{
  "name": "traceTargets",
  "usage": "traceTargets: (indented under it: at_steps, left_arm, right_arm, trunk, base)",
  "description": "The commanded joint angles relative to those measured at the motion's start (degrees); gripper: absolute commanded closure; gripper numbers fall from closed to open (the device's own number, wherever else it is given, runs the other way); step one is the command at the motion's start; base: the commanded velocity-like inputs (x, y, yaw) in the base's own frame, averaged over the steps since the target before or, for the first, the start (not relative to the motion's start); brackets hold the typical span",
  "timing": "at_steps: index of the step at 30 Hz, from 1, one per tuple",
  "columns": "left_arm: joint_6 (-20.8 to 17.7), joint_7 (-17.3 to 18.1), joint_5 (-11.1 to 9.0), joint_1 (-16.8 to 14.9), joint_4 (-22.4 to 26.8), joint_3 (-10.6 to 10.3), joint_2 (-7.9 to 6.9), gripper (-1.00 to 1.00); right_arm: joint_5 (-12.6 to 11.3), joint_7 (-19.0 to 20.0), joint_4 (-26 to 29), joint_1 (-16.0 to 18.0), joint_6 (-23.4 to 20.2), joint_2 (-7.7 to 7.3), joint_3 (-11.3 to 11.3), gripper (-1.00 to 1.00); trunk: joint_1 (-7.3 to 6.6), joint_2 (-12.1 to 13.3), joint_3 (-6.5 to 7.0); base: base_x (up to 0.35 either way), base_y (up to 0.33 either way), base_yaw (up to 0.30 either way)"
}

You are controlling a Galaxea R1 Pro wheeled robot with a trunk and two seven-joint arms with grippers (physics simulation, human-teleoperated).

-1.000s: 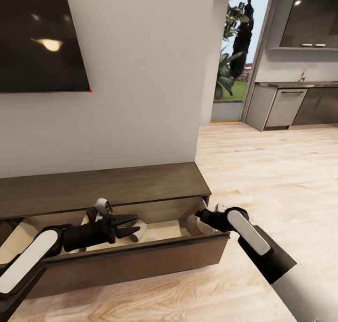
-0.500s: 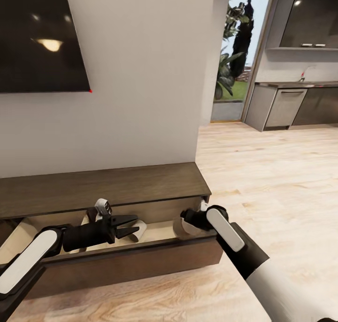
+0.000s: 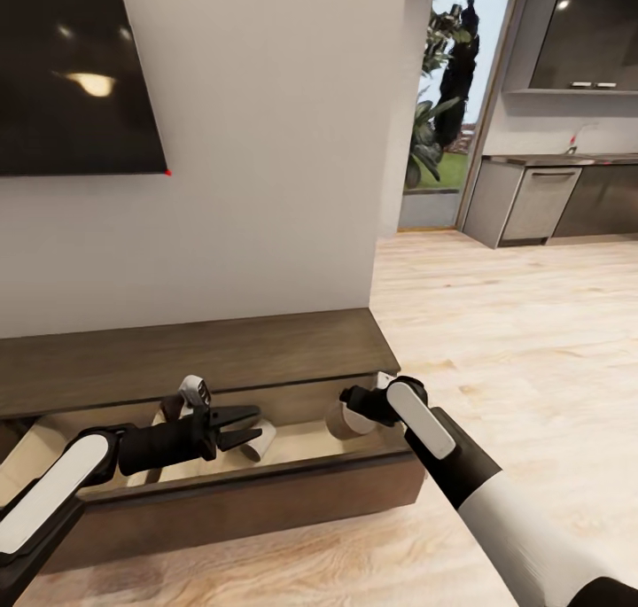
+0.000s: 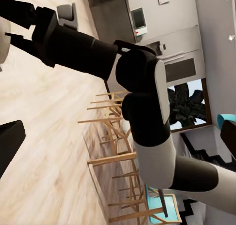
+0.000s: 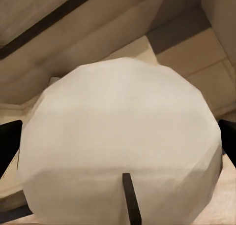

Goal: Place each of the two pumpkins and all three candles from the living room inside a cabinet in the living room (use any cabinet), then make sure every cabinet is closed, and position the cauldron so it is next to a table in the living room.

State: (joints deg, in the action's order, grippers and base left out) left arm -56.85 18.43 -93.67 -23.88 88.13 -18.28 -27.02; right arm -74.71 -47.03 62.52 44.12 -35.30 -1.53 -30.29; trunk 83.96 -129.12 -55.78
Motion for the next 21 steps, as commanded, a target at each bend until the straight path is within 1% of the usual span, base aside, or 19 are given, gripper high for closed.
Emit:
traceTargets:
  at_steps: [1, 4, 5, 8, 9, 11, 13, 15, 21]
  left_arm:
    - [-0.01, 0.47, 0.33, -0.06, -0.04, -0.08, -0.05, -1.0]
    - [-0.01, 0.47, 0.32, -0.04, -0.06, -0.09, -0.01, -1.0]
    - [-0.01, 0.47, 0.29, -0.03, -0.06, -0.09, -0.02, -1.0]
    - [-0.01, 0.47, 0.26, -0.04, -0.07, -0.07, -0.05, -1.0]
    - [-0.01, 0.47, 0.29, -0.03, -0.07, -0.08, -0.05, -1.0]
    - [-0.01, 0.47, 0.28, -0.04, -0.07, -0.06, -0.05, -1.0]
    - [-0.01, 0.47, 0.26, -0.03, -0.07, -0.02, -0.05, -1.0]
    - [-0.01, 0.47, 0.26, -0.03, -0.07, -0.01, -0.05, -1.0]
    - [-0.01, 0.47, 0.24, -0.03, -0.07, 0.0, -0.05, -1.0]
  right_arm:
    - [-0.17, -0.48, 0.01, 0.07, -0.13, 0.25, -0.17, 1.0]
    - [-0.11, -0.48, -0.68, 0.08, -0.12, 0.92, -0.2, 1.0]
    - [0.23, -0.46, -1.23, 0.08, -0.11, 1.28, -0.2, 1.0]
    - [4.16, -0.07, -3.7, 0.1, -0.03, 3.48, -0.17, 1.0]
    - [5.99, 0.05, -4.64, 0.33, 0.03, 4.7, -0.14, 1.0]
    - [7.39, 0.13, -5.82, 0.95, 0.15, 6.19, -0.13, 1.0]
    - [8.04, 0.23, -6.96, 1.55, 0.25, 7.01, -0.13, 1.0]
    - [8.25, 0.26, -7.48, 1.75, 0.35, 7.28, -0.12, 1.0]
    - [8.43, 0.27, -8.19, 1.84, 0.48, 7.41, -0.12, 1.0]
  trunk:
    - [-0.01, -0.02, -0.05]
    - [-0.01, -0.02, -0.05]
    - [-0.01, -0.02, -0.05]
    - [-0.01, -0.02, -0.05]
    - [-0.01, -0.02, -0.05]
    - [-0.01, -0.02, -0.05]
    - [-0.01, -0.02, -0.05]
    - [-0.01, -0.02, -0.05]
    - [-0.01, -0.02, -0.05]
  base:
    - [0.055, 0.0, 0.0]
    - [0.171, 0.0, 0.0]
    - [0.159, 0.0, 0.0]
    - [0.063, 0.006, 0.0]
    - [0.106, 0.054, 0.0]
    - [0.094, 0.033, 0.0]
    - [0.048, 0.015, 0.0]
    - [0.129, 0.046, 0.0]
    - [0.09, 0.03, 0.0]
